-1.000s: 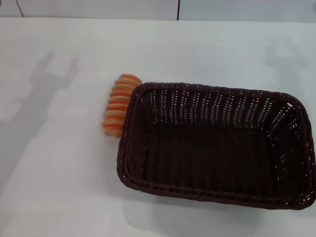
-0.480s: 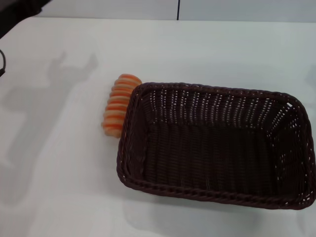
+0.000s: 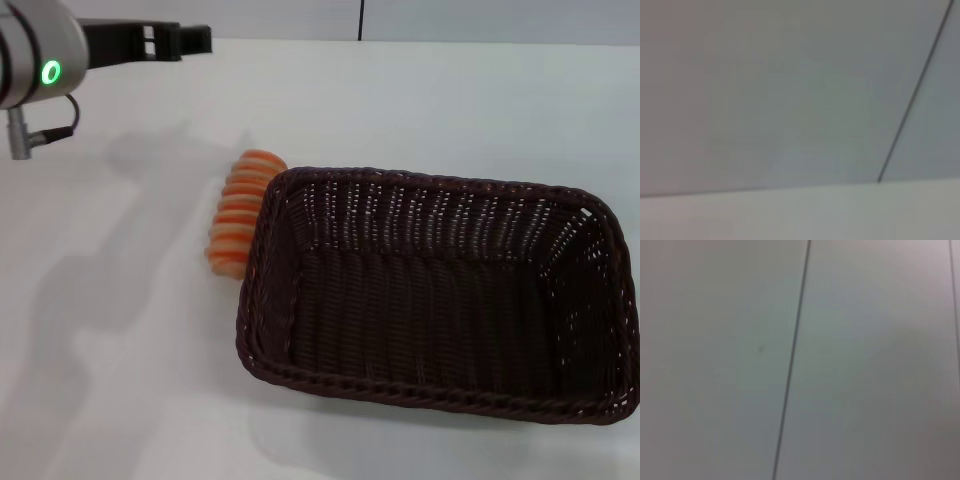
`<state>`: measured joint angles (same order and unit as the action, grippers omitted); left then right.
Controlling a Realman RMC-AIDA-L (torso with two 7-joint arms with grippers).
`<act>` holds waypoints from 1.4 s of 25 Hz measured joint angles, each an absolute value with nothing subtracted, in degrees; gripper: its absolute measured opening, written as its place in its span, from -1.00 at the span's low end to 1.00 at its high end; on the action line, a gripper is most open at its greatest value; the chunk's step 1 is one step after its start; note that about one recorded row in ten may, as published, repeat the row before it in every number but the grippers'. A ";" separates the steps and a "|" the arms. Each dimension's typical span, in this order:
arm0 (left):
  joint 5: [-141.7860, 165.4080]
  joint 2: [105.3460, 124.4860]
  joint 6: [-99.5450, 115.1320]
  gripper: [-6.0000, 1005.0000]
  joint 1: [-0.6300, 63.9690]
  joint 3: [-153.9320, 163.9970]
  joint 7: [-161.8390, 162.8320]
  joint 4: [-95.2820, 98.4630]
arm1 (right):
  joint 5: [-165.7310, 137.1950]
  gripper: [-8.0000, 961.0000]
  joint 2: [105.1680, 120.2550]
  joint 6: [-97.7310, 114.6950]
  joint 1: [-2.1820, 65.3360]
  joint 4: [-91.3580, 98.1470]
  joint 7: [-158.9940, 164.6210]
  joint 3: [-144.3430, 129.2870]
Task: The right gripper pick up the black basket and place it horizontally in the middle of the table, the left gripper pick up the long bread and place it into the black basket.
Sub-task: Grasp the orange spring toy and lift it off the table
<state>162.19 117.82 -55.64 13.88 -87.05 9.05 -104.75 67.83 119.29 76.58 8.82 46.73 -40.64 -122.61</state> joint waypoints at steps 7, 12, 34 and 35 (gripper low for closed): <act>161.86 118.14 -64.61 0.71 23.66 -88.79 9.49 -96.10 | 67.33 -0.30 119.09 76.70 6.90 46.56 -40.30 -120.63; 161.86 118.30 -66.08 0.71 29.19 -89.24 11.04 -88.38 | 67.22 -0.30 119.00 77.02 6.79 46.11 -39.32 -120.82; 161.38 118.66 -67.96 0.71 51.77 -88.79 13.80 -56.54 | 65.29 -0.30 118.83 77.43 4.74 45.11 -35.72 -121.13; 161.01 118.66 -67.84 0.71 51.92 -88.81 13.80 -56.13 | 65.12 -0.30 118.82 77.43 4.67 45.10 -35.65 -121.11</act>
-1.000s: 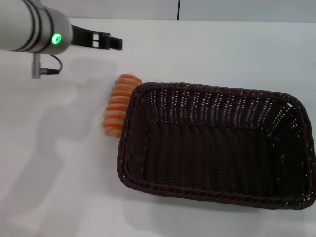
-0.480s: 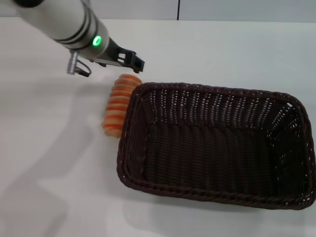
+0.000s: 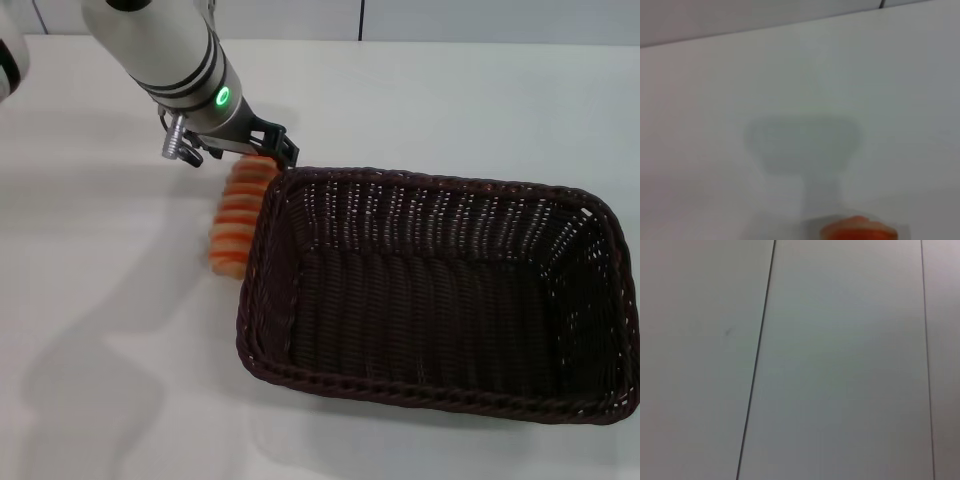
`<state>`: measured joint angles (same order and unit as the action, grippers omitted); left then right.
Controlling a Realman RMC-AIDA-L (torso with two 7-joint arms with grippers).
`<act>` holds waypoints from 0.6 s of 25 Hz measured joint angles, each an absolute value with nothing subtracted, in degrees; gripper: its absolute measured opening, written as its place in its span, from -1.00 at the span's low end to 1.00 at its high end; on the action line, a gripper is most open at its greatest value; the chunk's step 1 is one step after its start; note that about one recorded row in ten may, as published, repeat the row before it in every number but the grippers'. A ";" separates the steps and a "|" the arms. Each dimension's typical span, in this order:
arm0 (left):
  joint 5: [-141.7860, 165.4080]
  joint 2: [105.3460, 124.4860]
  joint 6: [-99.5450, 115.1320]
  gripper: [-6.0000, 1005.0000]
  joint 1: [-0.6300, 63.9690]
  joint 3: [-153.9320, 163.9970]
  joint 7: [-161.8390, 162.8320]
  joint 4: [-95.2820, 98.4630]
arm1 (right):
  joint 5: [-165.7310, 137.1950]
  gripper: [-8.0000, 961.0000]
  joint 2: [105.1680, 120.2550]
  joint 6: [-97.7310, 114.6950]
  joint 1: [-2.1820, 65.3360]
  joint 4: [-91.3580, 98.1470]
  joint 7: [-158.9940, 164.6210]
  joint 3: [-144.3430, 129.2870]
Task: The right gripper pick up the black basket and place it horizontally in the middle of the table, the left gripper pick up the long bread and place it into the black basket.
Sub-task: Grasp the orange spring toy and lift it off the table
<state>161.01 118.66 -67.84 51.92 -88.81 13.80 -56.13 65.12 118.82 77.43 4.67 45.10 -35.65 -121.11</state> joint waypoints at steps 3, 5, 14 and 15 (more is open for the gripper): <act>160.35 118.65 -67.71 0.71 52.36 -88.80 13.70 -54.71 | 65.00 -0.30 118.83 77.44 4.65 45.39 -35.61 -121.14; 159.59 118.65 -67.54 0.71 52.45 -88.81 13.56 -53.86 | 64.95 -0.30 118.87 77.44 4.65 45.63 -35.60 -121.16; 158.07 118.65 -65.95 0.71 52.72 -88.87 13.04 -52.10 | 64.13 -0.30 118.92 77.44 5.14 45.85 -35.42 -121.35; 157.95 118.65 -65.87 0.71 52.84 -88.89 12.93 -52.09 | 64.12 -0.30 118.92 77.43 5.20 45.87 -35.35 -121.36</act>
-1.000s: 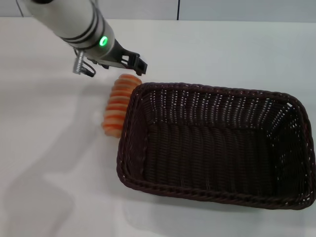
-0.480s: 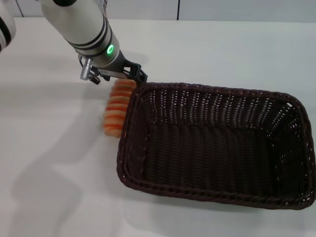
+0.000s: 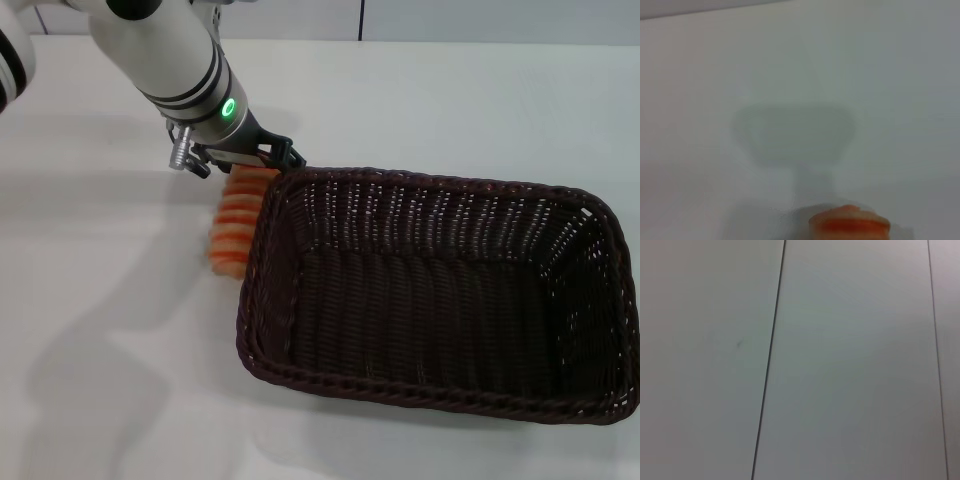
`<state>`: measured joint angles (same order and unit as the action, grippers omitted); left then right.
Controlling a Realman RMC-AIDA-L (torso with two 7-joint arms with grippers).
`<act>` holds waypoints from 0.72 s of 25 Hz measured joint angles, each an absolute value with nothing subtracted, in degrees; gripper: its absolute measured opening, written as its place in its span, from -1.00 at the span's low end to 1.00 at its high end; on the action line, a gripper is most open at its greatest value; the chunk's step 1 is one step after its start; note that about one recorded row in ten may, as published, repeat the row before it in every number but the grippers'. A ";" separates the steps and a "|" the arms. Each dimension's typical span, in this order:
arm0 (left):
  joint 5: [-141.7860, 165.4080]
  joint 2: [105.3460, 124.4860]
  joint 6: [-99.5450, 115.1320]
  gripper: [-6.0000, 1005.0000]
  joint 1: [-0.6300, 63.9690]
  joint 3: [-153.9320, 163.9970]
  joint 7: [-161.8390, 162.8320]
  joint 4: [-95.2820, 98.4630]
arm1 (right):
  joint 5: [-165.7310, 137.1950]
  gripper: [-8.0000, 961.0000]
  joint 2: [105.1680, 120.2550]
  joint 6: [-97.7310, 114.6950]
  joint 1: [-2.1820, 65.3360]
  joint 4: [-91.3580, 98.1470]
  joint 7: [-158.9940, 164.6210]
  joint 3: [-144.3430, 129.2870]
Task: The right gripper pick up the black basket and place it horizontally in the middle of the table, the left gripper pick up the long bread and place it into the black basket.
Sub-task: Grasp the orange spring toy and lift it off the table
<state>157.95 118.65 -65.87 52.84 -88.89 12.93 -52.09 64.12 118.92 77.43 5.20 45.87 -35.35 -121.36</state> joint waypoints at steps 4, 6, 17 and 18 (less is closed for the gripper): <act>157.76 118.60 -65.72 0.71 53.22 -88.83 12.83 -51.94 | 64.10 -0.30 118.88 77.24 5.61 45.88 -35.26 -121.38; 157.76 118.59 -65.46 0.71 53.36 -88.91 12.79 -51.37 | 64.08 -0.30 118.86 77.17 5.82 45.88 -35.25 -121.38; 157.77 118.51 -63.52 0.71 54.25 -89.17 12.07 -47.64 | 64.06 -0.30 118.82 76.88 6.88 45.62 -35.24 -121.37; 157.77 118.52 -63.45 0.71 54.28 -89.15 12.05 -47.54 | 64.06 -0.30 118.82 76.87 6.96 45.62 -35.24 -121.37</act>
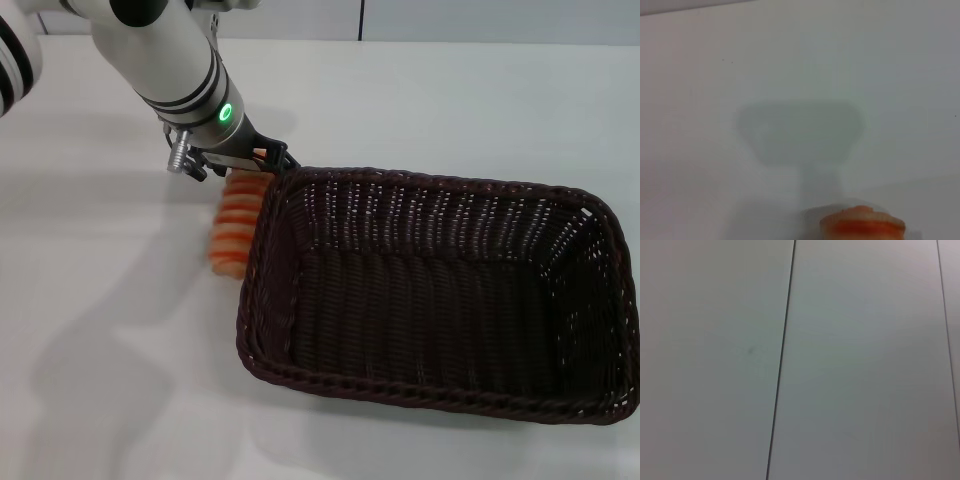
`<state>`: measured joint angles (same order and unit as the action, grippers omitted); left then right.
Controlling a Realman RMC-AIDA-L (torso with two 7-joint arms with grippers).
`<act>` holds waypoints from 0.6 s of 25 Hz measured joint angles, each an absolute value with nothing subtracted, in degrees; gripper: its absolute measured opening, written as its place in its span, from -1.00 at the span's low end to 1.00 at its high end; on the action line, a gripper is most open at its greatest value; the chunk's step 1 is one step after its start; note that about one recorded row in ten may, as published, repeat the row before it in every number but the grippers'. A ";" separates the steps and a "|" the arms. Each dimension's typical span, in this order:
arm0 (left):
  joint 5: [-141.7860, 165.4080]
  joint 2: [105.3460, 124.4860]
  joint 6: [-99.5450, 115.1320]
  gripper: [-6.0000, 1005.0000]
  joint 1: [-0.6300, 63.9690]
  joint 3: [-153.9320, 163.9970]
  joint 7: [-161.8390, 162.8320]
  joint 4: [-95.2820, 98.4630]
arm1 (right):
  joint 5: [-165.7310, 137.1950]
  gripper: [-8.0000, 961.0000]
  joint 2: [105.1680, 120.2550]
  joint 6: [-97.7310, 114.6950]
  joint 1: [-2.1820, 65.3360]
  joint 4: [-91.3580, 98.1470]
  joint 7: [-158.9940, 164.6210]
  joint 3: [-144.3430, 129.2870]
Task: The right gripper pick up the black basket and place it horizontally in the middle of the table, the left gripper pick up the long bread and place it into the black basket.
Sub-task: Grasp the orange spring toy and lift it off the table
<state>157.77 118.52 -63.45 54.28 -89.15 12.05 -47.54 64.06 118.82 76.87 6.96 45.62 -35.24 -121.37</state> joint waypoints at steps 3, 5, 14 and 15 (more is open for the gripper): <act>157.77 118.54 -63.34 0.71 54.33 -89.09 11.94 -47.46 | 64.06 -0.30 118.82 76.85 7.27 45.61 -35.24 -121.37; 157.76 118.55 -63.33 0.70 54.33 -89.19 11.58 -47.33 | 64.06 -0.30 118.82 76.84 7.36 45.61 -35.24 -121.37; 154.17 118.64 -62.62 0.47 54.58 -89.33 9.14 -44.93 | 64.06 -0.30 118.88 76.81 7.67 45.71 -35.24 -121.37; 154.17 118.64 -62.62 0.45 54.58 -89.33 9.14 -44.93 | 64.06 -0.30 118.88 76.81 7.67 45.71 -35.24 -121.37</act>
<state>154.17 118.64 -62.62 54.58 -89.33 9.14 -44.93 64.06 118.88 76.81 7.67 45.71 -35.24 -121.37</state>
